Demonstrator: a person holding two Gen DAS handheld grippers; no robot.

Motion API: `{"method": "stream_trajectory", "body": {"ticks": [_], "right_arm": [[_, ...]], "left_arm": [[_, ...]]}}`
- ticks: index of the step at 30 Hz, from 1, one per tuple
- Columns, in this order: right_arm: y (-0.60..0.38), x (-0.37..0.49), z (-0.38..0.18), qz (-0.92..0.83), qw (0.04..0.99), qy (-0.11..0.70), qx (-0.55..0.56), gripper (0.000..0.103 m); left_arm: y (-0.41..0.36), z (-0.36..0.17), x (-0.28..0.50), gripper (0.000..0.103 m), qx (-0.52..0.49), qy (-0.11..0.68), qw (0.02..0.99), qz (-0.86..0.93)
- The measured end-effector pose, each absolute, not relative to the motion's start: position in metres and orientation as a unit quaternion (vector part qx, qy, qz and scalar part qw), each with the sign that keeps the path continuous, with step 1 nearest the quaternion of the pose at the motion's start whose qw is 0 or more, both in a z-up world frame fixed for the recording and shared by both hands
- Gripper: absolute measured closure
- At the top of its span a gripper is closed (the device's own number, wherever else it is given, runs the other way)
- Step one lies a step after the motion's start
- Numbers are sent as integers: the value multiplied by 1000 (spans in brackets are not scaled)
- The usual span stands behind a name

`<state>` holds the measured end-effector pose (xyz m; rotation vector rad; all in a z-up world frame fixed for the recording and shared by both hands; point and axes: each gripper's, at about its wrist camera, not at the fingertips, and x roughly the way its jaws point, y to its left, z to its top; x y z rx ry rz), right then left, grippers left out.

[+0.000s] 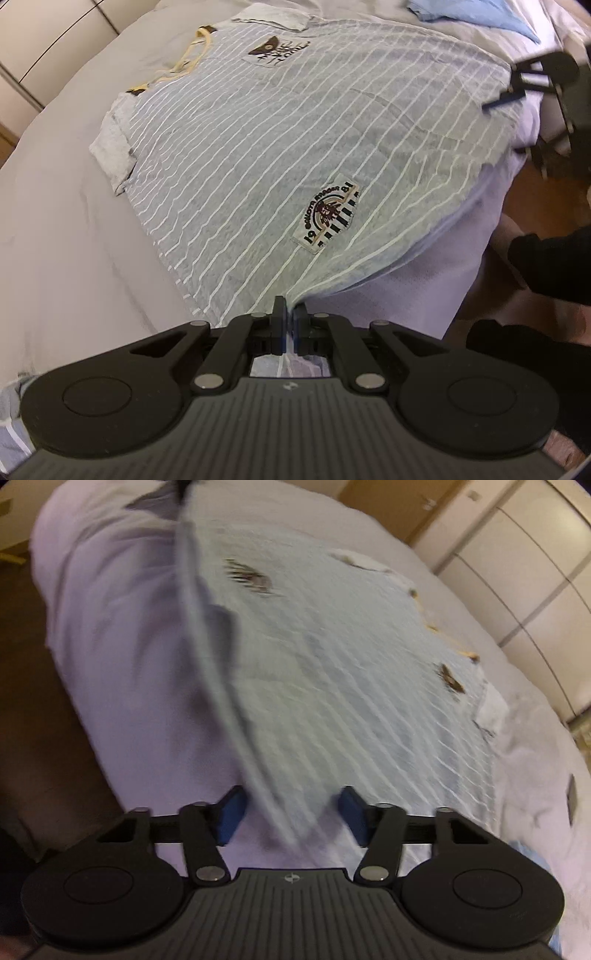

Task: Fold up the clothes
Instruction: 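Grasp the shirt's side edge with both grippers and fold it over lengthwise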

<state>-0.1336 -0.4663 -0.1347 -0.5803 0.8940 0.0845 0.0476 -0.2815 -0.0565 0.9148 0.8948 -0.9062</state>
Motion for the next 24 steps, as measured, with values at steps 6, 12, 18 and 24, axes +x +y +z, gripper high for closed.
{"method": "stream_trajectory", "body": {"ticks": [6,12,18,24], "right_arm": [[-520,-136,-118,45,839,470,-270,103],[-545,-123,-48,107,829,471,-282,103],[-535,-116,3,160,806,474,-316,103],[-519,-130,24,199,789,492,-309,103]], "left_arm": [[-281,-45,44,101,433,375,700,-427],[-275,-7,41,102,463,329,689,-450],[-269,14,15,103,485,317,655,-485],[-257,23,-10,103,471,346,640,-499]]}}
